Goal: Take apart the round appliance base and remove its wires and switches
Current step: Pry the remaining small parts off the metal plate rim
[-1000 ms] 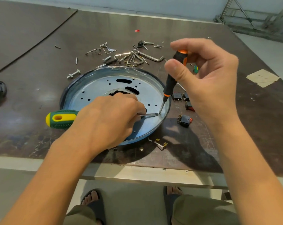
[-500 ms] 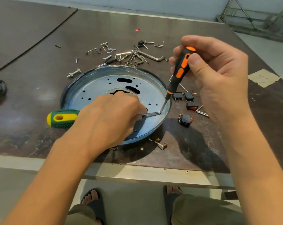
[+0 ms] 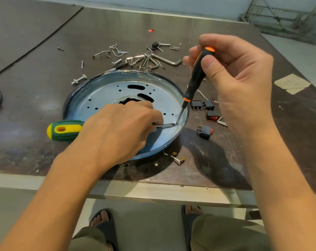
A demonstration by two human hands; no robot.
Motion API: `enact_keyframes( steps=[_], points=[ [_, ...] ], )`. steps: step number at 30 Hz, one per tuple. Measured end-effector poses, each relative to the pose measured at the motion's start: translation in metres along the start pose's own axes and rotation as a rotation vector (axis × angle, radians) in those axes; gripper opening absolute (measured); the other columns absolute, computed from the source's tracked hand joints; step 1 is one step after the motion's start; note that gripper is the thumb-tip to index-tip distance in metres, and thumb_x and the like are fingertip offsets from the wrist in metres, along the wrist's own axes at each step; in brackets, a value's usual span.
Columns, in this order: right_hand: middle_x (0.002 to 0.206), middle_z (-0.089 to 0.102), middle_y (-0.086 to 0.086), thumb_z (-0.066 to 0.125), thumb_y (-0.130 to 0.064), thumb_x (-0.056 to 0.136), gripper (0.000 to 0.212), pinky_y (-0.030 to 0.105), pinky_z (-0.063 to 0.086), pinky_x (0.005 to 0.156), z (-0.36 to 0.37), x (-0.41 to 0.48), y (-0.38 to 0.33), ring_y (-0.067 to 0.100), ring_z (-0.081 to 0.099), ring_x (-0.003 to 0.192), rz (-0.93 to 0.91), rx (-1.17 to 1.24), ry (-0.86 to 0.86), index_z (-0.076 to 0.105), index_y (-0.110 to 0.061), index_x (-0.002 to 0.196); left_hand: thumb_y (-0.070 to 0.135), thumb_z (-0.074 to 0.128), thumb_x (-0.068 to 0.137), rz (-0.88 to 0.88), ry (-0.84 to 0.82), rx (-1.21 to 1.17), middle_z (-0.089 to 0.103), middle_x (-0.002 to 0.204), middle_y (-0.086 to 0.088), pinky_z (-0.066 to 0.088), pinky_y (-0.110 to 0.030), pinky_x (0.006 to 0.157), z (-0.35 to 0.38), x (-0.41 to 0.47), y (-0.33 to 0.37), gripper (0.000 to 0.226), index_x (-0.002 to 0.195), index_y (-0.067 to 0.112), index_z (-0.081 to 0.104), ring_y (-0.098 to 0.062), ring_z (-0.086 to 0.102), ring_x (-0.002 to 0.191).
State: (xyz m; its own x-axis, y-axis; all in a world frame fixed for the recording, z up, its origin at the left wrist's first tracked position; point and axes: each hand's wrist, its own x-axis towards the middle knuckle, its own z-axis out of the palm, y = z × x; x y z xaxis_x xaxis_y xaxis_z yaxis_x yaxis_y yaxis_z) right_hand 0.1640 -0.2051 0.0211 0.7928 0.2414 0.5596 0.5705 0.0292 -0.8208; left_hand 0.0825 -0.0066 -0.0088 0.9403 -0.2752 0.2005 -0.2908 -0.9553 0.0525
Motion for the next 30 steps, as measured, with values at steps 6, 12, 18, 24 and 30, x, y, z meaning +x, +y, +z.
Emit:
enact_keyframes(
  steps=[6, 12, 18, 24, 30],
  points=[
    [0.099, 0.066, 0.004, 0.073, -0.015, 0.093, 0.022, 0.034, 0.056, 0.09, 0.006, 0.0, -0.003, 0.015, 0.066, 0.094, -0.004, -0.118, 0.031, 0.068, -0.009, 0.113, 0.032, 0.045, 0.099, 0.004, -0.003, 0.027, 0.056, 0.112, 0.013, 0.054, -0.041, 0.059, 0.001, 0.001, 0.001, 0.02, 0.114, 0.041, 0.056, -0.024, 0.063, 0.08],
    [0.106, 0.072, 0.014, 0.064, 0.004, 0.094, 0.03, 0.043, 0.06, 0.091, 0.005, -0.001, -0.004, 0.028, 0.073, 0.1, -0.007, -0.032, -0.014, 0.065, -0.006, 0.122, 0.033, 0.045, 0.1, -0.007, -0.002, 0.033, 0.055, 0.111, 0.014, 0.054, -0.041, 0.057, 0.002, 0.001, 0.0, 0.019, 0.113, 0.042, 0.056, -0.024, 0.063, 0.078],
    [0.098, 0.065, 0.001, 0.07, -0.011, 0.095, 0.025, 0.034, 0.057, 0.086, 0.01, -0.002, -0.006, 0.011, 0.062, 0.092, -0.001, -0.134, -0.007, 0.065, -0.009, 0.119, 0.031, 0.048, 0.099, -0.016, 0.001, 0.045, 0.056, 0.112, 0.014, 0.054, -0.04, 0.059, 0.003, 0.002, 0.0, 0.019, 0.113, 0.042, 0.057, -0.024, 0.063, 0.081],
    [0.11, 0.07, 0.019, 0.053, 0.009, 0.097, 0.036, 0.045, 0.058, 0.096, 0.009, -0.003, -0.003, 0.034, 0.07, 0.105, -0.005, 0.011, -0.048, 0.058, -0.003, 0.13, 0.031, 0.048, 0.099, -0.018, -0.01, 0.043, 0.056, 0.112, 0.013, 0.054, -0.04, 0.063, 0.003, 0.003, 0.0, 0.019, 0.112, 0.041, 0.057, -0.024, 0.063, 0.084],
    [0.095, 0.065, 0.004, 0.071, -0.006, 0.094, 0.024, 0.027, 0.057, 0.079, 0.013, -0.004, -0.006, 0.007, 0.063, 0.088, -0.07, -0.104, -0.009, 0.065, -0.005, 0.117, 0.028, 0.051, 0.097, -0.019, 0.004, 0.052, 0.057, 0.112, 0.013, 0.053, -0.04, 0.061, 0.003, 0.002, 0.0, 0.02, 0.112, 0.041, 0.056, -0.024, 0.063, 0.082]
  ],
)
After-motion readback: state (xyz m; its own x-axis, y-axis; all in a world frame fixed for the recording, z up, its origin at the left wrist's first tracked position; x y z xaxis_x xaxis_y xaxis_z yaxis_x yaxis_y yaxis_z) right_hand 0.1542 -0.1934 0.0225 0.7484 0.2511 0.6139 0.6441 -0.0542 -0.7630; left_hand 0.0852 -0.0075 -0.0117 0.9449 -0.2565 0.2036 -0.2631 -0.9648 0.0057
